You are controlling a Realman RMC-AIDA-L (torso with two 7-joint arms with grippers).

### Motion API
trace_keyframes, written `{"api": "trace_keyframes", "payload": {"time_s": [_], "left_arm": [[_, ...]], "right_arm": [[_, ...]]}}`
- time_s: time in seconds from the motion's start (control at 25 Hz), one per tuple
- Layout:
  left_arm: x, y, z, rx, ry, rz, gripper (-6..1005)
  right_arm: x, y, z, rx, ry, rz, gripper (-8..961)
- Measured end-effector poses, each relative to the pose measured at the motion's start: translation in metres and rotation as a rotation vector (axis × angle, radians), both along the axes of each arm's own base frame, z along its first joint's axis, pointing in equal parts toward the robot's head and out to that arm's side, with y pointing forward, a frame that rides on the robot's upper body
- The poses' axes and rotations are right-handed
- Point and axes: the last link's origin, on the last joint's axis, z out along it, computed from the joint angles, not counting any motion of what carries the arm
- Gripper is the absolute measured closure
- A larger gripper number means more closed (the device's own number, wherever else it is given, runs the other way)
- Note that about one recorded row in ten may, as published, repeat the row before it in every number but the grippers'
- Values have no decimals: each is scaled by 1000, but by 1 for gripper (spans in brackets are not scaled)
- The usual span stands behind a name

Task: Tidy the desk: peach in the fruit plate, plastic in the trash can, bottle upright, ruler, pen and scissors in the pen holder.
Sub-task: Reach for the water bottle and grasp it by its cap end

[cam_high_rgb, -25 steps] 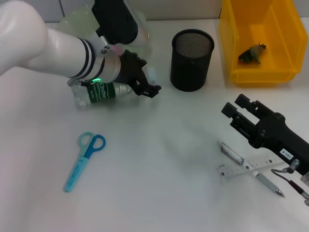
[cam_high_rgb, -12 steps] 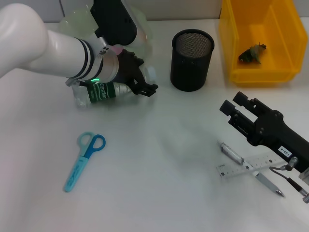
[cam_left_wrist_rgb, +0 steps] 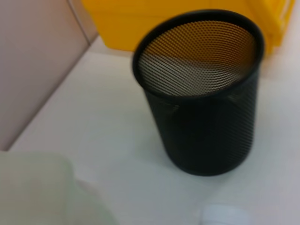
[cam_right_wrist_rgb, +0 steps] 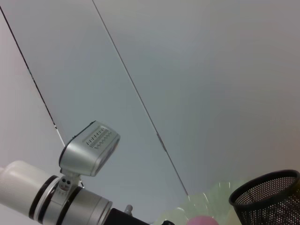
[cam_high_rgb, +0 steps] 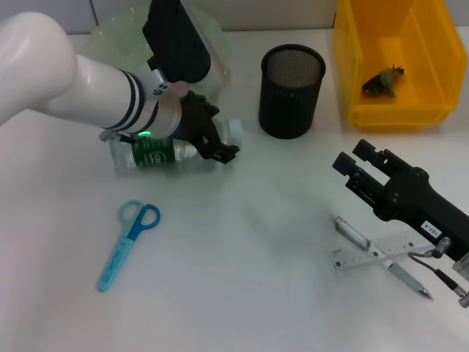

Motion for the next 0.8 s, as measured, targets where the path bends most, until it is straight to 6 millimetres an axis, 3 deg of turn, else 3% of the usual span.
{"api": "trace_keyframes", "payload": {"time_s": [0.4,0.8], "left_arm": [[1,-2,3,-27,84,-10,186],[21,-8,5,-54,78,-41,187]], "right_arm": [[-2,1,-1,-7,4,2,379],[-3,2,-2,-8,4,4,379]]}}
